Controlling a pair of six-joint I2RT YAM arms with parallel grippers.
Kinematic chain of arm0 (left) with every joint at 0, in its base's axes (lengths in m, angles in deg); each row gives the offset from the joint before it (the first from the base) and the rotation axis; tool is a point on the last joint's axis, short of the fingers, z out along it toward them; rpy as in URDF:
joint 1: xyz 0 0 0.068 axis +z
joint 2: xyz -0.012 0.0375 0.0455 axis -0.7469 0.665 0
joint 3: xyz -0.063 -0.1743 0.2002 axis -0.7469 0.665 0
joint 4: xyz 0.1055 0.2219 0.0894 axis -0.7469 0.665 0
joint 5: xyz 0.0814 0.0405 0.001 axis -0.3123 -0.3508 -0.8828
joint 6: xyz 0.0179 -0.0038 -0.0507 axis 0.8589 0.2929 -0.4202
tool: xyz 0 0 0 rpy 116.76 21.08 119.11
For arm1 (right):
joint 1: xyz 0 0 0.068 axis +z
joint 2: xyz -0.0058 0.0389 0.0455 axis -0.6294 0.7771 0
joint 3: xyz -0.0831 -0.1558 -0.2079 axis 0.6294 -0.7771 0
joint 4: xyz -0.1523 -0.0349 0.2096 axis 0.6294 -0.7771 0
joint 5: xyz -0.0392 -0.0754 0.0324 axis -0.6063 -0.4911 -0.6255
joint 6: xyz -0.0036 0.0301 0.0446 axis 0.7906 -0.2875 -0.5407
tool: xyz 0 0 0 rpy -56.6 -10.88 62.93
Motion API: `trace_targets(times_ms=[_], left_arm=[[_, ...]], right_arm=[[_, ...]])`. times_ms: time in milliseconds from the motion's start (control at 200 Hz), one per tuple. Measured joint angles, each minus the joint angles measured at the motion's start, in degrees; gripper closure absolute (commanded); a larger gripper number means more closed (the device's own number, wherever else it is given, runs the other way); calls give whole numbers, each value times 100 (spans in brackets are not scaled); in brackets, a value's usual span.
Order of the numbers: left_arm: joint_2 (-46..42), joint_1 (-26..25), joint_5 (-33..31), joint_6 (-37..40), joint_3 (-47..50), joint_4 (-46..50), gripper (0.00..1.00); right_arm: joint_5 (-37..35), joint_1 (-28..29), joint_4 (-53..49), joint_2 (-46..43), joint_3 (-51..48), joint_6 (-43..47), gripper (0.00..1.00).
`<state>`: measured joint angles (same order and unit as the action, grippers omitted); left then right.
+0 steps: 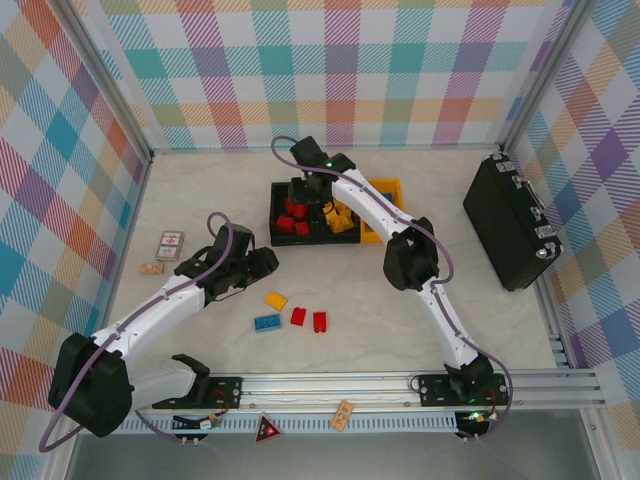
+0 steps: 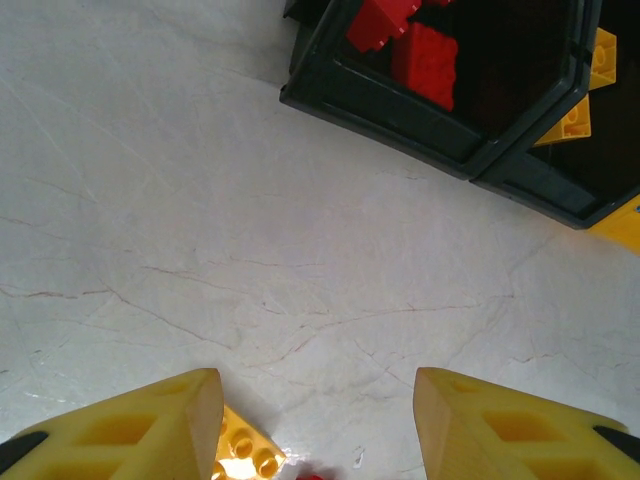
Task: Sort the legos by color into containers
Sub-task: Place the lego in the container, then pick up the lego from the bottom-center of the table.
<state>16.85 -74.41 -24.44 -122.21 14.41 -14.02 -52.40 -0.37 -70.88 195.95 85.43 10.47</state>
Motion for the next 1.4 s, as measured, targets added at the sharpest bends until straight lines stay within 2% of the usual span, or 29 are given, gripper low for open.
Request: trace_targets(times_ms=[245,480,730,940,1400], left_arm=[[11,0,26,0,0,-13,47],[11,0,83,28,4,44,47],[9,0,433,260,9,232,47],[-267,4,671,396,140,568,46],[-778,2,942,258,887,914,46]], right_arm=[[20,4,107,-142,-264,7,50],[142,50,719,-1727,-2306,7,50],[501,83,1353,-3303,-3971,2,50],[734,197,1429,-3812,-5230,2,47],[1257,1021,1368,-4610,-7429,-260,37]])
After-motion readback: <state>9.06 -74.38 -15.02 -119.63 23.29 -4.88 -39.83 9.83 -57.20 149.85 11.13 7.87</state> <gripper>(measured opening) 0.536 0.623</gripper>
